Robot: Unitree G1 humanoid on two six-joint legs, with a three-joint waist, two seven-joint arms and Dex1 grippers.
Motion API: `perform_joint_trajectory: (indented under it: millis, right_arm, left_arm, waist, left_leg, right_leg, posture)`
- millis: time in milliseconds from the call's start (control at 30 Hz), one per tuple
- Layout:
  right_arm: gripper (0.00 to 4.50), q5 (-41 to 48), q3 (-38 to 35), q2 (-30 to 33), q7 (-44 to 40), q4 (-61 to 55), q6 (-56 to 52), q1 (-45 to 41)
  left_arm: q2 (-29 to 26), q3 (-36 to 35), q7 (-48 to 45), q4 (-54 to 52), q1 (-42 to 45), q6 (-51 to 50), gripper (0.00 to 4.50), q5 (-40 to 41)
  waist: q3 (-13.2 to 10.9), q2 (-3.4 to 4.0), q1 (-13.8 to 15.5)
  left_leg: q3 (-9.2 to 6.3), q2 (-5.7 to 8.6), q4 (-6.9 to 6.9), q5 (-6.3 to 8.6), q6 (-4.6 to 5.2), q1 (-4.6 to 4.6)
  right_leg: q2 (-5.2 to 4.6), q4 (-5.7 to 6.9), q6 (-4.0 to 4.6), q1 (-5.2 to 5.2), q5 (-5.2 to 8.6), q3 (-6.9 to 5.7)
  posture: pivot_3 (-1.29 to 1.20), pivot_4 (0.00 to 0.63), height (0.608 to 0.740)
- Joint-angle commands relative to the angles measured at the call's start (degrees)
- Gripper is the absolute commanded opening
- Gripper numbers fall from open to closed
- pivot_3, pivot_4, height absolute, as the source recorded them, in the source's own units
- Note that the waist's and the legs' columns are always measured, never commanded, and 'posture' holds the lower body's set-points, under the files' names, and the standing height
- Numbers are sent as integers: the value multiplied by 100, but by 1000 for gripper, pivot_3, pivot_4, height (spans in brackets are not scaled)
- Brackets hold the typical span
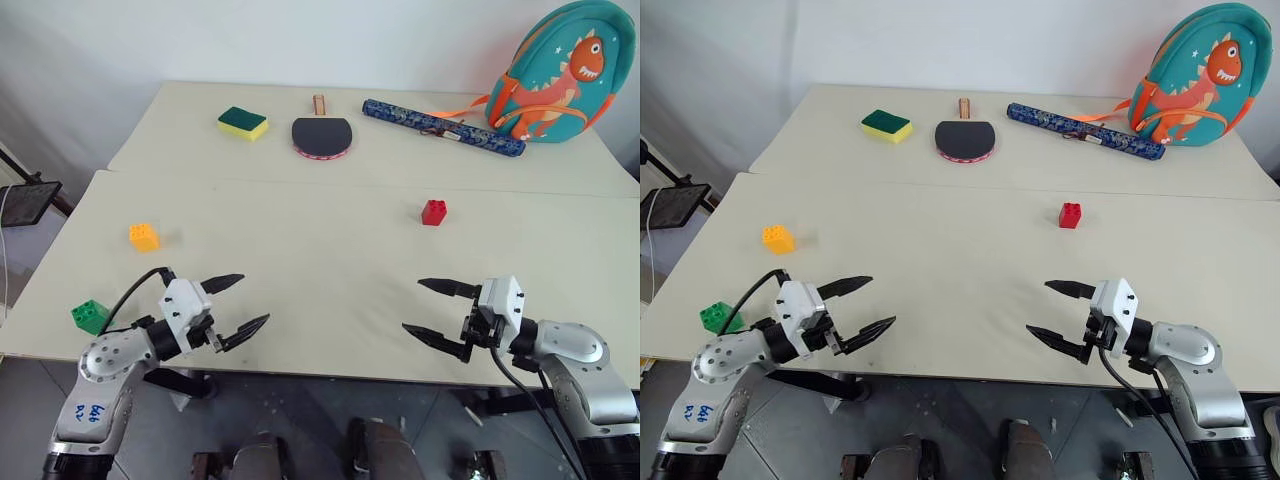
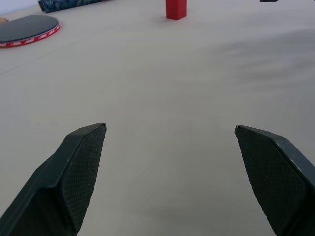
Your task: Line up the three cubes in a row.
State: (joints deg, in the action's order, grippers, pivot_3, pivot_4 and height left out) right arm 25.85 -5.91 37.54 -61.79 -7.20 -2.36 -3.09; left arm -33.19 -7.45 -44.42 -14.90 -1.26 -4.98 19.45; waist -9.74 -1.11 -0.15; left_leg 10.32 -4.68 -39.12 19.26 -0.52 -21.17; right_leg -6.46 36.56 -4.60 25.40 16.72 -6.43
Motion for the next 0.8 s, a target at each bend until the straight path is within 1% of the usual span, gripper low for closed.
perform_joint_trajectory:
  millis: [33, 167, 267, 333, 433, 500, 533, 600, 633, 733, 800]
  right_arm:
    - [4500, 41, -139, -27, 54, -112, 123, -10]
    - [4500, 2, -280, -158, 413, -160, 151, 62]
    - [4500, -77, -1237, -443, 1338, -105, 552, 358]
    - [4500, -208, -1601, -486, 1662, -10, 673, 586]
    - [4500, -349, -2297, -630, 2307, 513, 903, 912]
    - [4500, -348, -2488, -682, 2560, 729, 888, 959]
    - [4500, -379, -2525, -699, 2692, 760, 837, 949]
    - [4500, -586, -2255, -529, 2707, 661, 614, 835]
    - [4500, -614, -2118, -487, 2854, 541, 311, 645]
    - [4500, -619, -1730, -415, 3509, 358, -945, -406]
    - [4500, -672, -1514, -410, 3786, 386, -1602, -999]
  left_arm:
    - [83, -51, 121, -142, 172, -46, 4466, 107]
    - [54, 43, -24, -190, 230, -134, 4466, 156]
    - [215, 417, -256, -310, 496, -178, 4466, 303]
    - [269, 660, -374, -262, 642, -70, 4466, 169]
    - [665, 1042, -233, -5, 1148, -46, 4466, 19]
    - [851, 1141, -199, 108, 1349, -88, 4466, 13]
    - [901, 1180, -204, 148, 1405, -88, 4466, -11]
    - [934, 1212, -250, 234, 1461, -73, 4466, -17]
    - [953, 1203, -222, 269, 1481, -67, 4466, -27]
    - [975, 1145, -289, 247, 1505, -189, 4466, 150]
    - [987, 1102, -269, 271, 1546, -207, 4466, 173]
  waist:
    - [0, 0, 0]
    - [0, 0, -3]
    - [0, 0, 42]
    - [0, 0, 87]
    - [0, 0, 152]
    - [1, 0, 143]
    - [3, 5, 113]
    - [10, 19, -11]
    - [10, 22, -50]
    - [5, 29, -243]
    - [2, 35, -281]
  left_leg:
    - [0, 0, 0, 0, 0, 0]
    - [0, 0, -1, -1, 0, 0]
    - [-1, -1, -1, 0, -2, -1]
    - [-3, 9, -2, -1, 0, -4]
    - [-2, 11, -4, 0, 3, 0]
    - [-2, 11, -5, -1, 4, 3]
    - [-4, 10, -5, -1, 4, 6]
    - [2, 5, -3, -1, 3, 13]
    - [3, 2, 0, -2, 1, 18]
    - [8, -2, 0, -8, -6, 29]
    - [9, 2, 0, -20, 1, 36]
  right_leg:
    - [0, 0, 0, 0, 0, 0]
    - [0, 2, 0, 0, 0, 0]
    - [1, 3, 0, 0, 0, -2]
    - [-4, 2, -4, -1, -2, -2]
    - [-2, -11, -7, -15, -4, 1]
    - [1, -20, -8, -27, -4, -1]
    - [2, -23, -8, -29, -4, 2]
    - [6, -16, -8, -26, -4, 10]
    - [9, -11, -7, -26, -4, 12]
    - [13, 0, -3, -26, -2, 23]
    - [6, 14, 3, -25, -6, 33]
  posture:
    - [0, 150, 740]
    - [0, 150, 740]
    - [0, 150, 740]
    - [0, 150, 740]
    - [0, 150, 740]
    - [0, 150, 740]
    - [0, 150, 740]
    - [0, 150, 740]
    - [0, 150, 740]
    - [0, 150, 740]
    - [0, 150, 740]
